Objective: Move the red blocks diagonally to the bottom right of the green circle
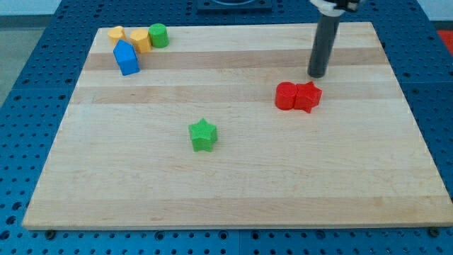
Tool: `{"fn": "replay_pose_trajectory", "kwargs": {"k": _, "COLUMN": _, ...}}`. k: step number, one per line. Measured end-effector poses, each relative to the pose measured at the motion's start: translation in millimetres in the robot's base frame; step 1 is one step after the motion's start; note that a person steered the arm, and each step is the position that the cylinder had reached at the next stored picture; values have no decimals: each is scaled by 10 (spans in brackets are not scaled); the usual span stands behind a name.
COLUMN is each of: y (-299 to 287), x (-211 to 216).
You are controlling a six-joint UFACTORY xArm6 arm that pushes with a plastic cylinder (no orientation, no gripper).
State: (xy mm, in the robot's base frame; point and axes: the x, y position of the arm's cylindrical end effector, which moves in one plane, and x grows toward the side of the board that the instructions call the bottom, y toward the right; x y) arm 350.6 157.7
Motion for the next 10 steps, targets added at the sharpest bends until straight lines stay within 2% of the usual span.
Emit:
{"fn": "replay_pose_trajectory", "kwargs": {"k": 2, "y": 26, "x": 525}}
{"fn": "replay_pose_trajectory", "kwargs": {"k": 3, "y": -80, "x": 659}}
{"fn": "replay_pose_trajectory", "kwargs": {"k": 6, "y": -824, "x": 888}}
{"fn": "replay_pose_trajectory", "kwargs": {"k": 8, "y": -1118, "x": 769}}
{"fn": "replay_pose_trajectory", "kwargs": {"k": 10, "y": -1257, "x": 400}}
